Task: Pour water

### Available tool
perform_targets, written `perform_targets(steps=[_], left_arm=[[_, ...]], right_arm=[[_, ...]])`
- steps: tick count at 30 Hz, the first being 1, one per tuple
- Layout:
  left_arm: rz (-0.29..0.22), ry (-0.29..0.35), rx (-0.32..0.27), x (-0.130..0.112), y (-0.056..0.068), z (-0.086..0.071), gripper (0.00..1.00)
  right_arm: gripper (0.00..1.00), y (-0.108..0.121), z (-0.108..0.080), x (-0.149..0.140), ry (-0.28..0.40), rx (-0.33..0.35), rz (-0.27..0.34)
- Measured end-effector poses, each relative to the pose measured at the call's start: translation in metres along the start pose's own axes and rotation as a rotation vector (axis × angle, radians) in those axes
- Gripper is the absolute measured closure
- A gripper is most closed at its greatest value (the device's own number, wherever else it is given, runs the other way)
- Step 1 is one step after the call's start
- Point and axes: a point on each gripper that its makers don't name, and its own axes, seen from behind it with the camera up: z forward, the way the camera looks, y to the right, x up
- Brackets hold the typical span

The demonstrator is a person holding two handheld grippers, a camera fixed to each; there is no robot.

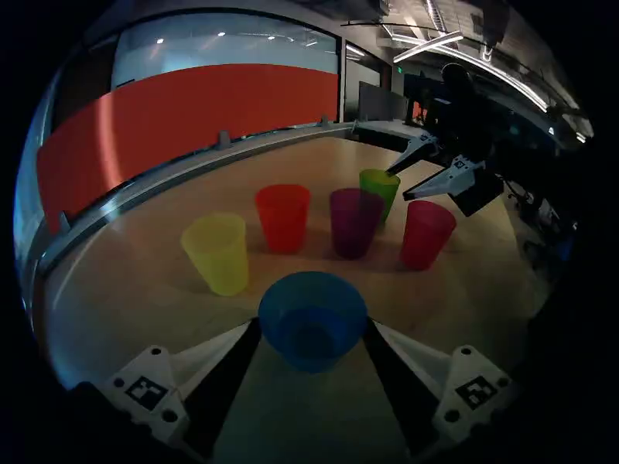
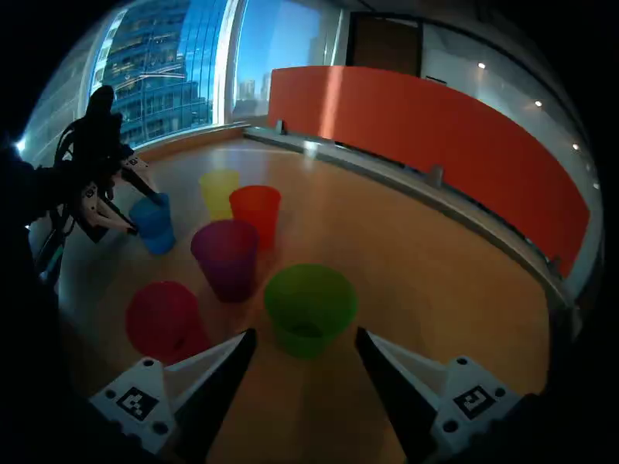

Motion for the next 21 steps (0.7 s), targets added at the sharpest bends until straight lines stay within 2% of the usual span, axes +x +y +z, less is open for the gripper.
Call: perform_targets(steps=[15, 21], left_arm=[[0.009, -0.007, -0.008, 0.002, -0.001, 0.006, 0.04], [-0.004, -0.003, -0.012, 0.005, -0.001, 0.007, 0.04]], right_arm=[[0.01, 0.000, 0.023, 0.010, -0.004, 0.012, -0.008], [0.00, 0.002, 0.030, 0.017, 0.003, 0.016, -0.002]])
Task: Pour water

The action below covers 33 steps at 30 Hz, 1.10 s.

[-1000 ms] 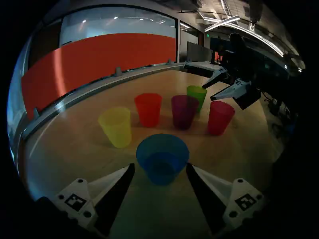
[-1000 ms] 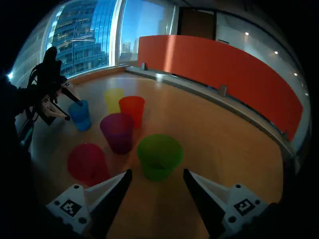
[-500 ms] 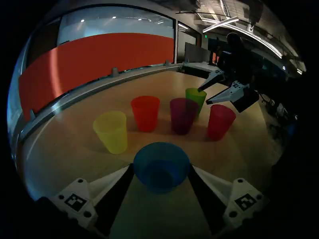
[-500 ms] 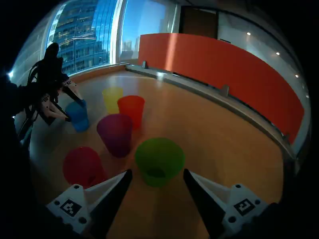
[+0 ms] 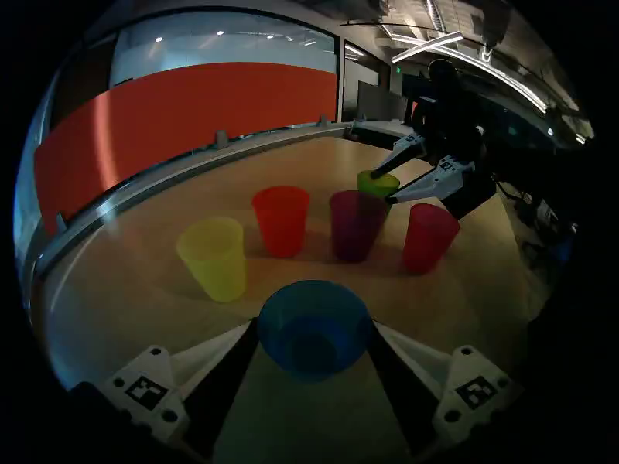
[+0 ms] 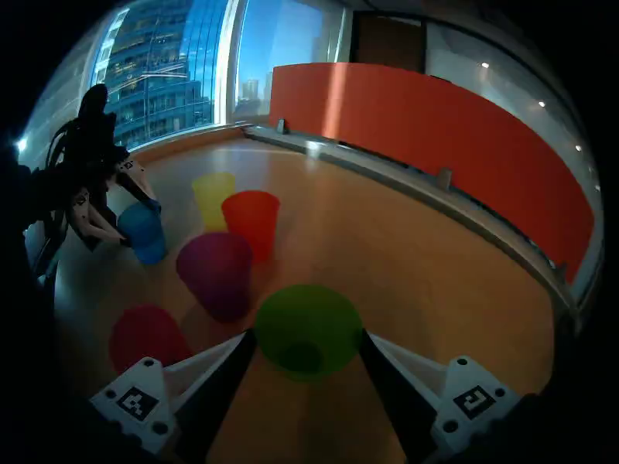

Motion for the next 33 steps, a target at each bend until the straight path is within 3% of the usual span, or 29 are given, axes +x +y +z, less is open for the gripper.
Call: perform_targets(steps=[7, 11, 26, 33], left_arm=[[0.002, -0.003, 0.000, -0.001, 0.000, 0.001, 0.04], [0.008, -0.003, 0.002, -0.001, 0.001, 0.002, 0.11], [0.016, -0.010, 0.002, -0.002, 0.002, 0.002, 0.11], [0.018, -0.010, 0.002, -0.002, 0.001, 0.002, 0.11]], right_arm=[[0.01, 0.002, 0.004, 0.004, 0.008, -0.003, 0.004], [0.01, 0.003, 0.007, 0.005, 0.011, -0.003, 0.009], [0.00, 0.003, 0.014, 0.005, 0.011, 0.000, 0.012], [0.07, 0.002, 0.013, 0.003, 0.011, 0.005, 0.010]])
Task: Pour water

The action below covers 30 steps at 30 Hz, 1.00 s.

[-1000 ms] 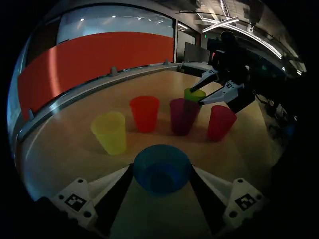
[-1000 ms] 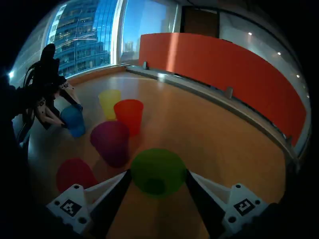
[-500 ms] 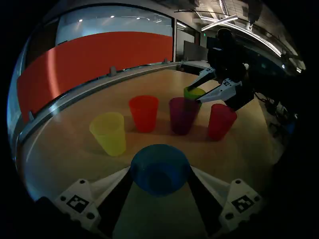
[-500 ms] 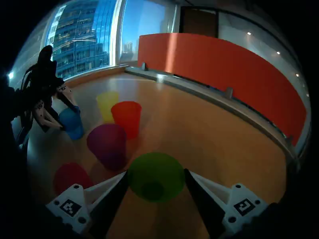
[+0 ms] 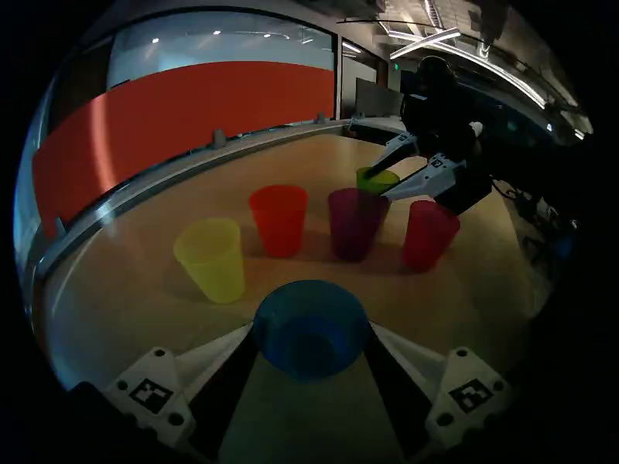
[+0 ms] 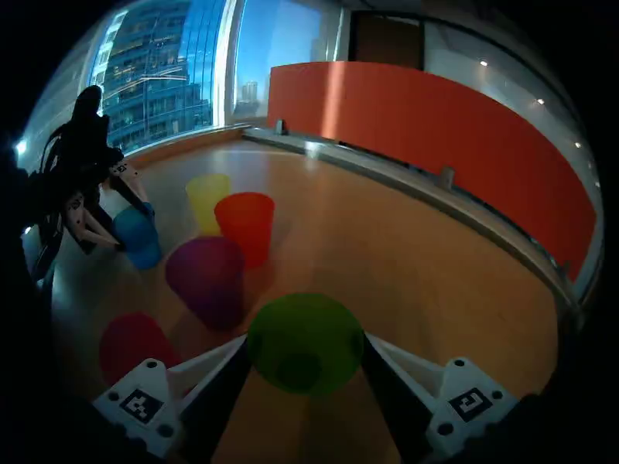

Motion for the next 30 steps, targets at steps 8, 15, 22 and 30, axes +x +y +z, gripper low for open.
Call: perform_targets(steps=[8, 15, 22, 30], left_arm=[[0.008, 0.003, 0.011, 0.001, 0.001, -0.002, 0.12], [0.003, 0.029, 0.022, 0.010, 0.002, -0.012, 0.12], [0.015, 0.073, 0.043, 0.026, 0.004, -0.029, 0.12], [0.013, 0.142, 0.070, 0.050, 0.006, -0.051, 0.11]], right_arm=[[0.07, 0.001, -0.009, 0.010, 0.029, -0.009, 0.006], [0.07, -0.002, -0.023, 0.026, 0.059, -0.017, -0.004], [0.07, -0.012, -0.037, 0.043, 0.090, -0.017, -0.028], [0.07, -0.028, -0.055, 0.067, 0.141, -0.009, -0.044]])
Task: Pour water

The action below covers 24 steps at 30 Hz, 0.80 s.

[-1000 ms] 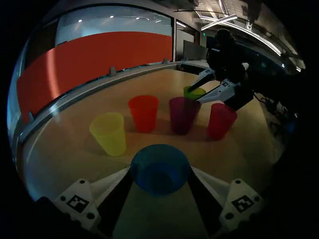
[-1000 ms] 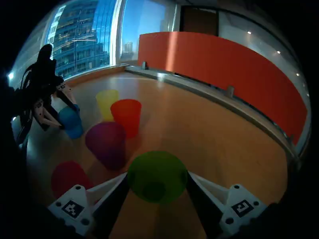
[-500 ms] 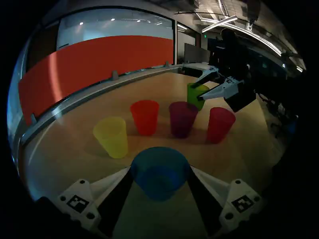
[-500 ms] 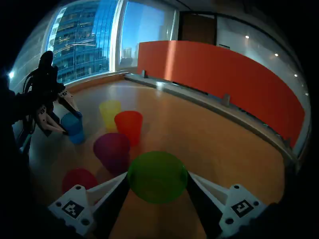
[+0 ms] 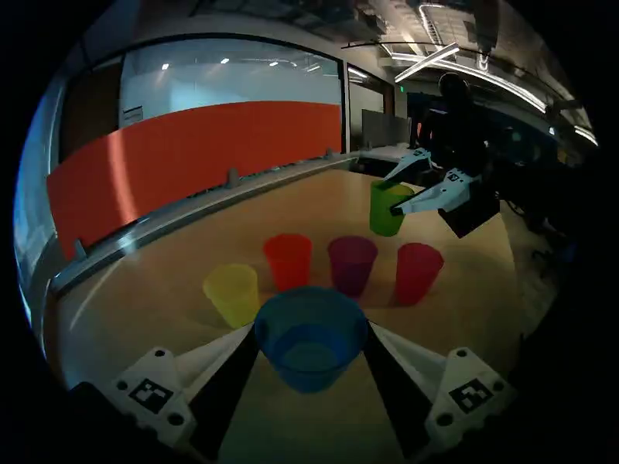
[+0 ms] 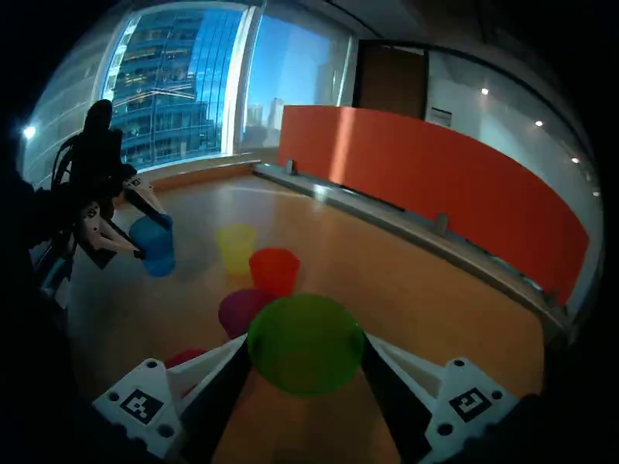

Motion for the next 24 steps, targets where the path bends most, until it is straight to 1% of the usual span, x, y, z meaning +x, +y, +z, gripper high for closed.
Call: perform_targets(steps=[8, 15, 24], left_arm=[[-0.005, 0.067, 0.016, 0.024, 0.003, -0.019, 0.12], [-0.003, 0.115, 0.035, 0.041, 0.002, -0.036, 0.12], [-0.002, 0.149, 0.044, 0.051, 0.005, -0.046, 0.12]], right_arm=[[0.07, -0.008, -0.014, 0.024, 0.050, 0.003, -0.005], [0.07, -0.017, -0.026, 0.048, 0.120, 0.004, -0.004], [0.06, -0.030, -0.034, 0.065, 0.195, 0.004, -0.001]])
